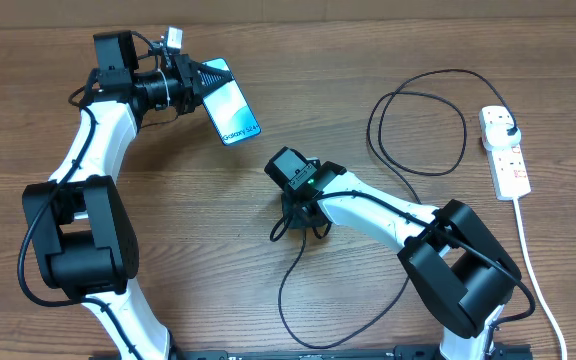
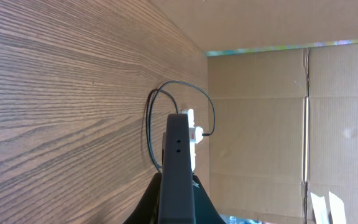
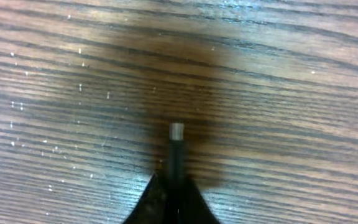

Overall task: Plug charger to phone and switch on socket
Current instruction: 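Grasp the black cable's connector tip with the right gripper, then lift the connector toward the bottom of the phone in the left gripper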

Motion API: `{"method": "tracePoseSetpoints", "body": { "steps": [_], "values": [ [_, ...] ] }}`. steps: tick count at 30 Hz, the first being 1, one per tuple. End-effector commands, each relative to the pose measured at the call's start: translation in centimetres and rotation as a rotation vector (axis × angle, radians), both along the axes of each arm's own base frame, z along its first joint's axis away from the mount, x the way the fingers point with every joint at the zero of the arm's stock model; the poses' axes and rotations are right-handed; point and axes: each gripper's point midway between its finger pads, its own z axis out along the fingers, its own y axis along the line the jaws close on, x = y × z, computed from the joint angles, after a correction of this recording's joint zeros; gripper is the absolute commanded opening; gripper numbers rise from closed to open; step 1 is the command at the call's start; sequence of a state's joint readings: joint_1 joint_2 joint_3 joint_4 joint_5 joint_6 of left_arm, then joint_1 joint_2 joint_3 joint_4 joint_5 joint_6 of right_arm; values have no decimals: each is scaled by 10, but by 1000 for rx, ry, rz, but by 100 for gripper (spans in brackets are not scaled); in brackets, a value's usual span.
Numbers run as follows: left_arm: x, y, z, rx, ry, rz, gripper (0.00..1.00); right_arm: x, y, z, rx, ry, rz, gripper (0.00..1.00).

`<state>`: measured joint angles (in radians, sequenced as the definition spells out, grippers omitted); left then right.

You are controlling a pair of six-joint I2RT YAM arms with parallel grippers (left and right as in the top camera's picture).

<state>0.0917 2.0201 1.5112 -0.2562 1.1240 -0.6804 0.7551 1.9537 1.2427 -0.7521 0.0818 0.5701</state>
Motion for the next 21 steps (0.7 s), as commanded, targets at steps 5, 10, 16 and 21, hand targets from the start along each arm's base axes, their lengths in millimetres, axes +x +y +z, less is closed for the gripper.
{"method": "tracePoseSetpoints", "body": {
  "steps": [5,10,16,21],
  "values": [
    [0,1,3,-16,-4,-8,4,9,11,21,32,4,-4,4],
    [5,16,7,-41,18,36,4,16,34,54,239,53,71,4],
    [7,18,33,-140,-12,0,4,28,81,129,778,100,257,4],
    [9,15,72,-219,-104,-61,4,40,86,199,1171,75,438,4]
  ]
}}
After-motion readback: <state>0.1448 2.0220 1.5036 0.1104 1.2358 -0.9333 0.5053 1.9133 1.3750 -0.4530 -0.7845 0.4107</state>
